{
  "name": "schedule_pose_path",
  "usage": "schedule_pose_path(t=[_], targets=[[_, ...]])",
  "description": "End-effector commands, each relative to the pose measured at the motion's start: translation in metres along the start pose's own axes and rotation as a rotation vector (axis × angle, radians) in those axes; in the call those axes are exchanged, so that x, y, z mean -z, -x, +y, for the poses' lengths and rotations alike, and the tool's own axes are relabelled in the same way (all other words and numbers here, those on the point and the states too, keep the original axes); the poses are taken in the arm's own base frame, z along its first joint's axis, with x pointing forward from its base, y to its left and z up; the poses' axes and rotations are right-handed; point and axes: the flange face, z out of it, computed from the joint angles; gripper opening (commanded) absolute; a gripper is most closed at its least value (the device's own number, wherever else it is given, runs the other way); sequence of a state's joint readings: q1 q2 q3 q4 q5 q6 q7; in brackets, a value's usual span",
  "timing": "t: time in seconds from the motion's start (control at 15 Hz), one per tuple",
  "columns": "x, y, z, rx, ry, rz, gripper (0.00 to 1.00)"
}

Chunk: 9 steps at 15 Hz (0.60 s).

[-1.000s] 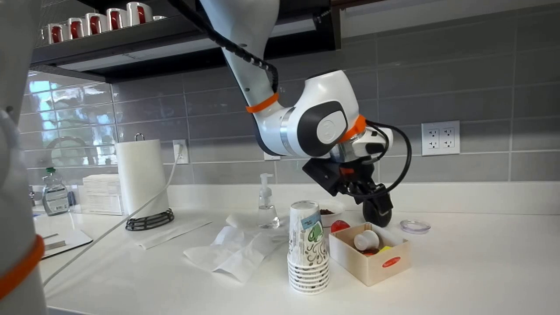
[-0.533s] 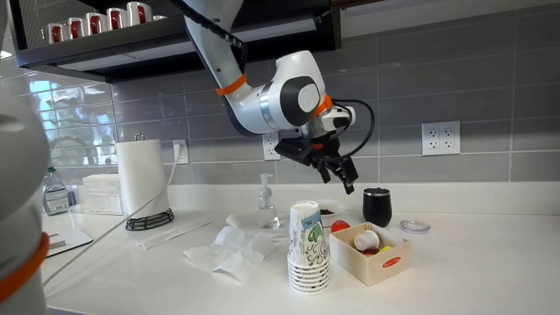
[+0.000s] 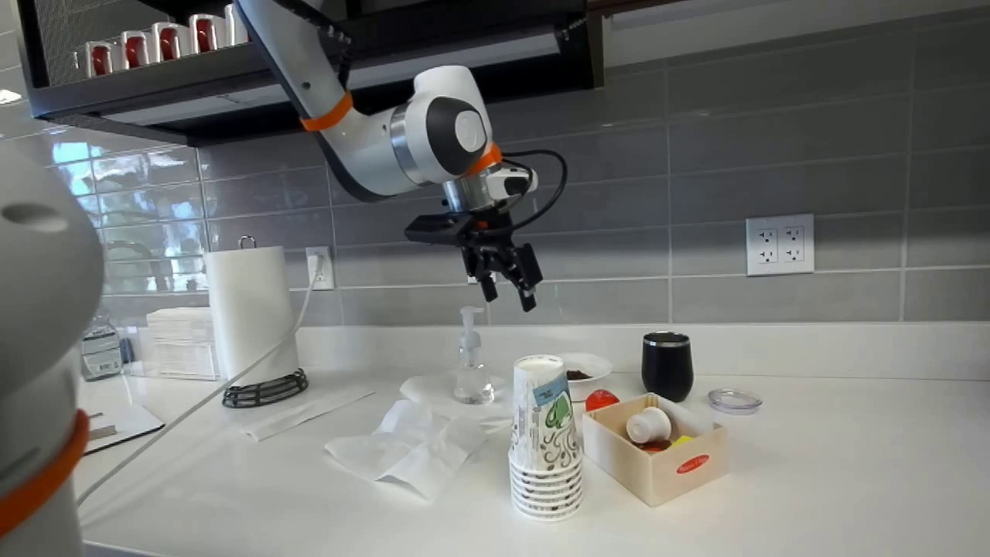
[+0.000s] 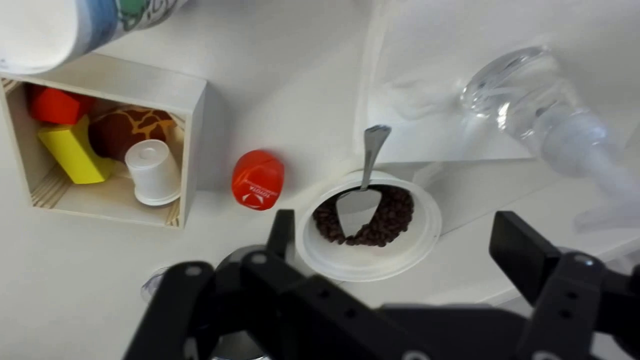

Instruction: Put the yellow object in the brown box

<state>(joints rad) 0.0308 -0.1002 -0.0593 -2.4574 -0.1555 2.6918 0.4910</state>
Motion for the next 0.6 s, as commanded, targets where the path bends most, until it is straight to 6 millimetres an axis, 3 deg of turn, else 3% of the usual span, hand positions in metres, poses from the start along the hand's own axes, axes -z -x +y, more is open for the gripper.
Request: schedule_pose_path(t=[0.0, 0.53], targets=[[0.018, 0.031, -0.018, 0.041, 0.003, -0.024, 1.0], [0.023, 0.099, -0.038, 0.073, -0.018, -0.04, 1.0]])
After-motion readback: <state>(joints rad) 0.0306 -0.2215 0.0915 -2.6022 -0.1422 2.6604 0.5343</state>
